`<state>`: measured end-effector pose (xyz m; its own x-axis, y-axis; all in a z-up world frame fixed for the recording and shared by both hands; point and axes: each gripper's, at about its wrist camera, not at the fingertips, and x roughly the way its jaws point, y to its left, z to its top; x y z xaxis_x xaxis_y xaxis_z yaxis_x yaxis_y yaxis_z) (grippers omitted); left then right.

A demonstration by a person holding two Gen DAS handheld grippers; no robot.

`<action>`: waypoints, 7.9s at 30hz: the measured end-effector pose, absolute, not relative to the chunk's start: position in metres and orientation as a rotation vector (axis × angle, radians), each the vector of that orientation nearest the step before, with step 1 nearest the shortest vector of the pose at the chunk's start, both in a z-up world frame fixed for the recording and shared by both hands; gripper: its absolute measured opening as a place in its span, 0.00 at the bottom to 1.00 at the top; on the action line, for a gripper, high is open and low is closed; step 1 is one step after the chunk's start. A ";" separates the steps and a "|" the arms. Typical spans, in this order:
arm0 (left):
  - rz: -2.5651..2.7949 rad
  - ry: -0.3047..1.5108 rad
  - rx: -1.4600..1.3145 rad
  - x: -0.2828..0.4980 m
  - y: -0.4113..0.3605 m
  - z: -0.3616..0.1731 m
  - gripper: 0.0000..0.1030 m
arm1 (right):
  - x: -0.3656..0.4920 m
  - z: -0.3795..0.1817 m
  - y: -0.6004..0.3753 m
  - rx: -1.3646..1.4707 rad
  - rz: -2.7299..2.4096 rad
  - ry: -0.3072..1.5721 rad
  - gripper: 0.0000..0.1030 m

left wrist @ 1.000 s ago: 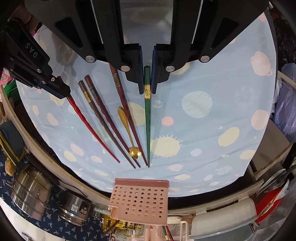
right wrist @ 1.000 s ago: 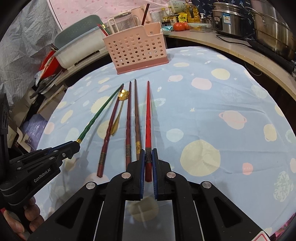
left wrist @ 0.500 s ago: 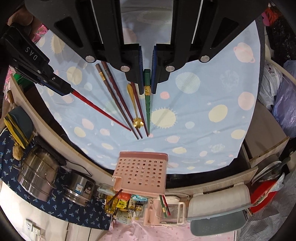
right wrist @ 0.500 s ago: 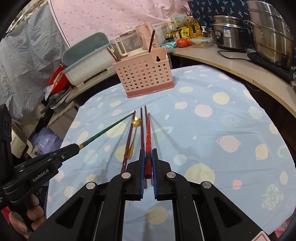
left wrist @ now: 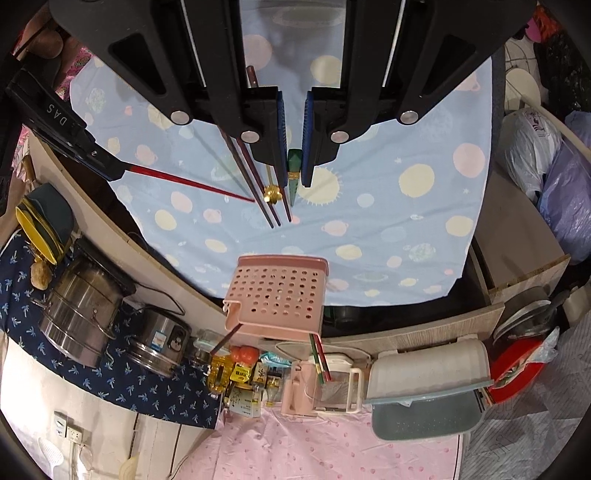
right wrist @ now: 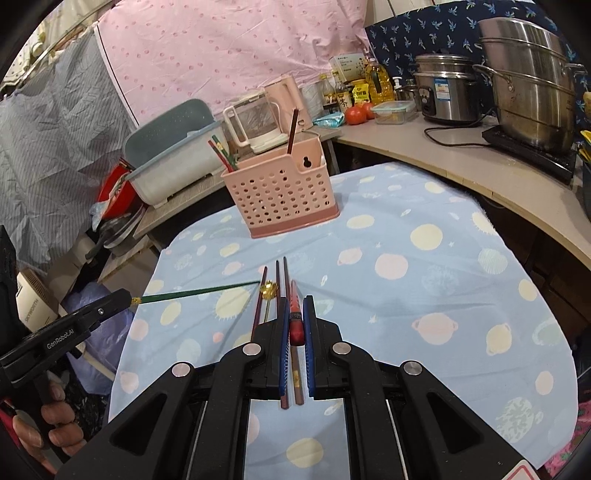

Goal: Organize utensils
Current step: 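Lift both held chopsticks up toward the pink basket, then lower both chopsticks into the pink basket and open both tools, then move both open tools back down to the remaining chopsticks on the table, then grasp a brown chopstick with the right tool while the left tool grasps a dark red chopstick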

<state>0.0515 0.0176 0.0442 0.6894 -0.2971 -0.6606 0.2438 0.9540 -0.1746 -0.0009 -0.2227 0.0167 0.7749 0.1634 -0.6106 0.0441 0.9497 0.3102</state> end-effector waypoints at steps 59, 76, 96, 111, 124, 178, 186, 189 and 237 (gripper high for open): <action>-0.324 0.435 -0.061 0.172 -0.012 0.203 0.07 | 0.135 0.178 -0.246 0.304 0.108 0.363 0.07; -0.288 0.334 -0.097 0.270 -0.025 0.236 0.07 | 0.257 0.203 -0.228 0.292 0.092 0.319 0.07; -0.276 0.452 -0.114 0.311 -0.021 0.177 0.07 | 0.296 0.141 -0.216 0.256 0.067 0.452 0.13; -0.268 0.490 -0.119 0.276 -0.012 0.163 0.36 | 0.247 0.142 -0.194 0.193 0.086 0.445 0.30; -0.307 0.584 -0.116 0.203 -0.003 0.126 0.42 | 0.165 0.103 -0.183 0.224 0.109 0.524 0.30; -0.342 0.991 0.016 0.043 -0.032 -0.087 0.42 | 0.012 -0.097 -0.177 0.146 0.043 0.924 0.29; -0.340 0.987 0.004 0.050 -0.032 -0.088 0.41 | 0.021 -0.098 -0.175 0.131 0.038 0.913 0.27; -0.337 0.980 0.016 0.050 -0.033 -0.088 0.42 | 0.022 -0.098 -0.173 0.114 0.032 0.911 0.21; -0.307 0.931 -0.031 0.043 0.003 -0.054 0.07 | -0.009 -0.074 -0.206 0.249 0.025 0.872 0.07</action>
<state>0.0433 0.0026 -0.0539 0.5571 -0.2730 -0.7843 0.2466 0.9562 -0.1576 -0.0091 -0.2059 -0.0743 0.6446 0.1231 -0.7545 0.0799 0.9707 0.2267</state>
